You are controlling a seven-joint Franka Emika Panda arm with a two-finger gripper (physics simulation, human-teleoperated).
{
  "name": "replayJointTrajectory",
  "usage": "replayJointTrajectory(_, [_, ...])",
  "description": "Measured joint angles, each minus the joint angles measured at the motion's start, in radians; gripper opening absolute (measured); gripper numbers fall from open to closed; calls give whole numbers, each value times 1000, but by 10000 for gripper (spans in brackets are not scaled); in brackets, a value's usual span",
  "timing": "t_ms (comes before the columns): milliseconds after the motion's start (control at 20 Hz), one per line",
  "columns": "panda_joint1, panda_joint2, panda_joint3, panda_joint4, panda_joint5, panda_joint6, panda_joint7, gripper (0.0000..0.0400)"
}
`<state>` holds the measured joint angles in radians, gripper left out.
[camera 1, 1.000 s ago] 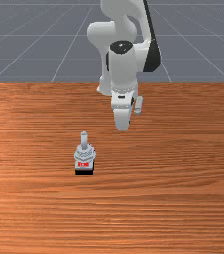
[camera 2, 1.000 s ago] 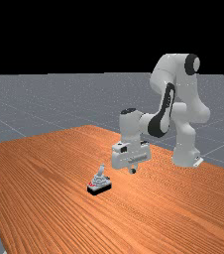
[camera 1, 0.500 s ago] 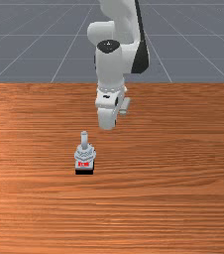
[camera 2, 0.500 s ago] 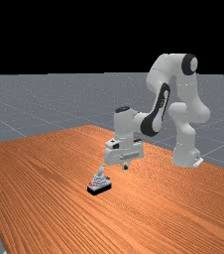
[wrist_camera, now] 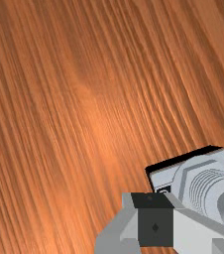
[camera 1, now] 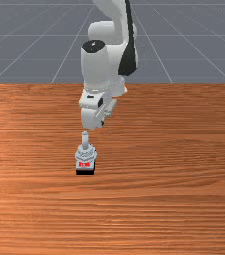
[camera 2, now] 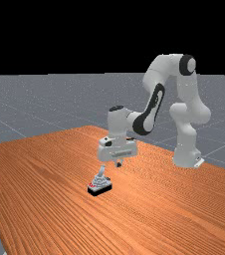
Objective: Turn on the trigger
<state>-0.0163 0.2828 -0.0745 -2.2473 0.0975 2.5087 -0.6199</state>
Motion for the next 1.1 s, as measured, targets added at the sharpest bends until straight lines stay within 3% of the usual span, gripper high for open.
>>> replayJointTrajectory(350, [-13, 9, -6, -11, 6, 23, -12, 0])
replayJointTrajectory(400, [-16, 34, -4, 26, -7, -36, -35, 0])
replayJointTrajectory(450, [-12, 31, -6, -9, 13, 40, 1, 0])
replayJointTrajectory(800, [-48, 42, -1, -12, 35, 45, -76, 0])
replayJointTrajectory(1000, [-8, 63, -38, 18, -43, 44, 4, 0])
replayJointTrajectory(1050, [-27, 76, -19, 41, 15, 30, -2, 0])
replayJointTrajectory(1100, [-24, 90, -21, 65, 18, 21, 18, 0])
